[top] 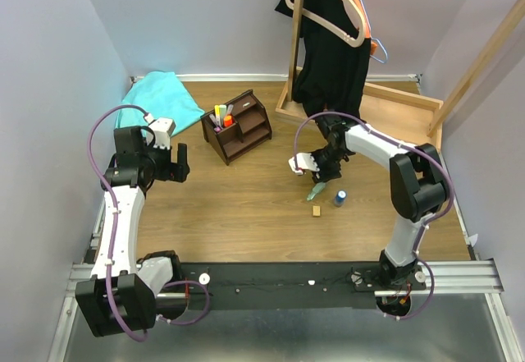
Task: Sort the stationery into containers
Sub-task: Pick up the stationery from the center of the board.
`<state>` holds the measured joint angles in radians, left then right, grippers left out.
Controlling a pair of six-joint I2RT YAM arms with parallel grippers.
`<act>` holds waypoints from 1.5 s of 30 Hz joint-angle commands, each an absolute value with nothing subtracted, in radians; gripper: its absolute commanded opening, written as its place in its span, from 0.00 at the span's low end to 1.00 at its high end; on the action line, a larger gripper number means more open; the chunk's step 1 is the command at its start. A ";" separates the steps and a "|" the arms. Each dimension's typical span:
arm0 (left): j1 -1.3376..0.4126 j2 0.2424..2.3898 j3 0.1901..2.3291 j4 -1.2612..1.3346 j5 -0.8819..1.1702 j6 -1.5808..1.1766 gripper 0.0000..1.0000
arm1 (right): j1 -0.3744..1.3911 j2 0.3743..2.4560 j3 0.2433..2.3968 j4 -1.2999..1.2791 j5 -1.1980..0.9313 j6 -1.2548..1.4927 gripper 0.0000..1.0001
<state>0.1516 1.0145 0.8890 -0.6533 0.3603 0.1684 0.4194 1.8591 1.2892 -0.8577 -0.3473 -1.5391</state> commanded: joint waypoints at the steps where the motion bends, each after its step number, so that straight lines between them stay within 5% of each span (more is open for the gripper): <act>1: 0.163 1.002 0.877 -0.657 0.387 0.169 0.99 | 0.417 1.832 1.276 -0.962 -0.331 -1.624 0.62; 45: 0.192 1.029 0.856 -0.627 0.411 0.140 0.99 | 0.460 1.910 1.259 -0.939 -0.425 -1.646 0.55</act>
